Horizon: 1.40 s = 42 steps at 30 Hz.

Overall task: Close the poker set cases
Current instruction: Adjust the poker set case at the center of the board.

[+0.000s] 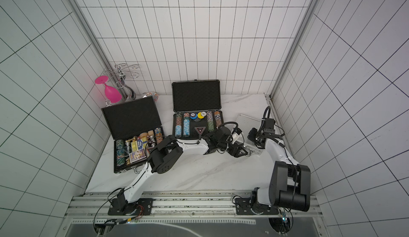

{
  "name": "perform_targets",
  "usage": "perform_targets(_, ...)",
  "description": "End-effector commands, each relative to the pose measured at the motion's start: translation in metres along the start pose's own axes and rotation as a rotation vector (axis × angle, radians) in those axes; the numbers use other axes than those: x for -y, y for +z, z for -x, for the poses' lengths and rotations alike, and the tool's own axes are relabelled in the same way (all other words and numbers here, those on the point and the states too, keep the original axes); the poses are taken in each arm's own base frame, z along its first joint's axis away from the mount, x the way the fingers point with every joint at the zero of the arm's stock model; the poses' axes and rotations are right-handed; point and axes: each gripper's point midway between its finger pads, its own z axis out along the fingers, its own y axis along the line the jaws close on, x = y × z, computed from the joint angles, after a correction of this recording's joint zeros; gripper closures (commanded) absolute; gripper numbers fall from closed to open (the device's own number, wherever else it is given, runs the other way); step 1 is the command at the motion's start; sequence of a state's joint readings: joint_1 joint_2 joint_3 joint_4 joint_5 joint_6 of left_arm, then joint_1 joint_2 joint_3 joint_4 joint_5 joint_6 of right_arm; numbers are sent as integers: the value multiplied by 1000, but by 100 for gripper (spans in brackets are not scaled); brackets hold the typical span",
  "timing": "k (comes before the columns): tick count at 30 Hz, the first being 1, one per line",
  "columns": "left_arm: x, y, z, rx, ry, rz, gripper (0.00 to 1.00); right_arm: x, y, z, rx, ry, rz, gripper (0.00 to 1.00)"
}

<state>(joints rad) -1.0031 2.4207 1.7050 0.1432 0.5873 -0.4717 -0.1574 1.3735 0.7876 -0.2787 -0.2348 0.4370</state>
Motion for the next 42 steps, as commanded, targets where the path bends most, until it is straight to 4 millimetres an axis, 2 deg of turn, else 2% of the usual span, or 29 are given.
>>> perform_targets(1, 52, -9, 16, 20, 65, -158, 31, 17, 7, -32, -104, 33, -45, 69)
perform_targets(5, 46, -9, 13, 21, 61, -130, 29, 17, 7, -33, -106, 34, -46, 69)
perform_targets(7, 31, -9, 14, 36, 61, -44, 24, 18, 7, -33, -106, 35, -48, 69)
perform_targets(11, 5, -12, 14, 49, 46, 74, 21, 19, 7, -32, -103, 30, -57, 69)
perform_targets(14, 5, -26, 20, 77, 32, 95, 21, 19, 4, -32, -99, 17, -73, 69)
perform_targets(19, 16, -63, 38, 117, 60, 178, 20, 14, -15, -17, -61, -7, -87, 67)
perform_targets(21, 6, -70, 37, 114, 37, 233, 20, 15, -24, -12, -45, -12, -100, 67)
perform_targets(25, -24, -58, 20, 48, -55, 312, 33, 17, -25, -18, -54, 2, -99, 68)
perform_targets(28, -34, -48, 9, 7, -92, 345, 37, 15, -24, -21, -63, 14, -90, 68)
perform_targets(33, -50, -48, -3, -11, -87, 470, 45, 10, -29, -8, -35, 5, -84, 69)
perform_targets(37, -58, -47, -11, -15, -117, 485, 46, 7, -28, -7, -42, 5, -75, 69)
perform_targets(42, -56, -31, -9, -4, -129, 422, 46, 7, -25, -10, -51, 6, -67, 69)
